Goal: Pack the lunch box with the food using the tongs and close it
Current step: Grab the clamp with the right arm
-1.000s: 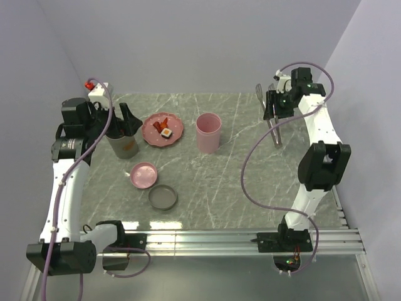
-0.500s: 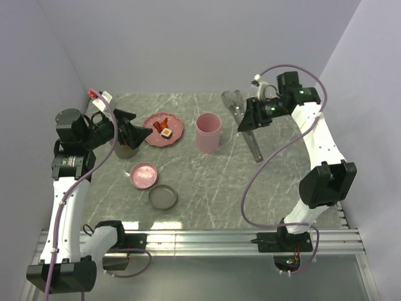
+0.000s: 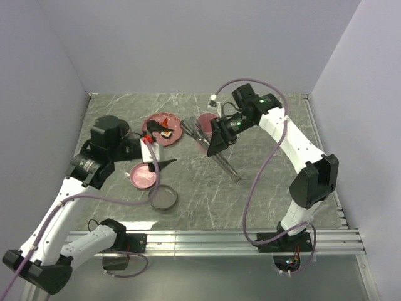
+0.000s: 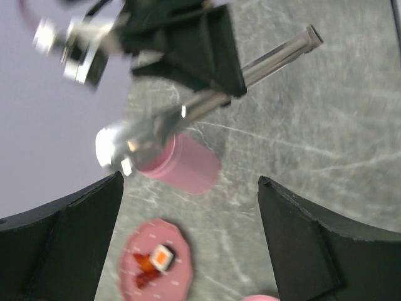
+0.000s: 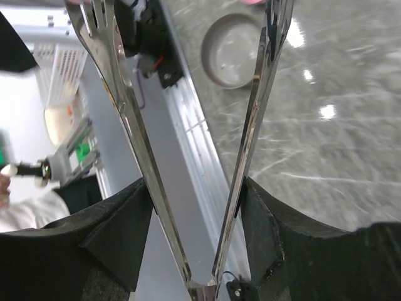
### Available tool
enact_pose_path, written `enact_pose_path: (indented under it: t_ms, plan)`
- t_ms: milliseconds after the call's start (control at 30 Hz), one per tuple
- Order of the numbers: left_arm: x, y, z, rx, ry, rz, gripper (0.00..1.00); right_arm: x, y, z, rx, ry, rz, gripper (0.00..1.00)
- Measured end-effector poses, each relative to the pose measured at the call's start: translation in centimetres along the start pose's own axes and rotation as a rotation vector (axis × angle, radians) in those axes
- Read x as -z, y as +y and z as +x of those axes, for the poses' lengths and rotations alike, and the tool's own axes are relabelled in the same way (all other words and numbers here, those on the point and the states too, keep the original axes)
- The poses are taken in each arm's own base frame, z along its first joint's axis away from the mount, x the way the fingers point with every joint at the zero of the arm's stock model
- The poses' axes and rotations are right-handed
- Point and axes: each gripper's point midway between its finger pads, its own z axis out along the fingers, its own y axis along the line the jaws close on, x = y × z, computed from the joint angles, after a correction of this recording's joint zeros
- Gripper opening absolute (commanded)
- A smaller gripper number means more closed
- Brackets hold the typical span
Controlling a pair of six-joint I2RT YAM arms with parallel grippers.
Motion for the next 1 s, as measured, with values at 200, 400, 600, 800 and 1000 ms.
enact_pose_path:
  t_ms: [200, 400, 600, 800, 1000]
  plan:
    - [-2.8, -2.9, -0.6, -0.297, 0.026, 0.091, 0.89, -3.3, 1.7, 1.3, 0.001, 0.097, -0.061, 0.63]
    - [-4.5, -4.2, 1.3, -0.400, 0.111, 0.155, 0.78, -5.1, 3.0, 2.3, 0.012, 0.156, -0.092, 0.63]
    - [-5.0, -4.9, 2.9, -0.421, 0.185, 0.191, 0.72, -5.6, 3.9, 2.8, 0.018, 0.177, -0.116, 0.63]
    - [-5.4, -5.2, 3.2, -0.433, 0.217, 0.192, 0.63, -5.7, 4.5, 2.9, 0.018, 0.183, -0.137, 0.63]
    - [-6.2, -5.7, 3.3, -0.446, 0.245, 0.192, 0.55, -5.5, 5.0, 3.1, 0.011, 0.191, -0.160, 0.63]
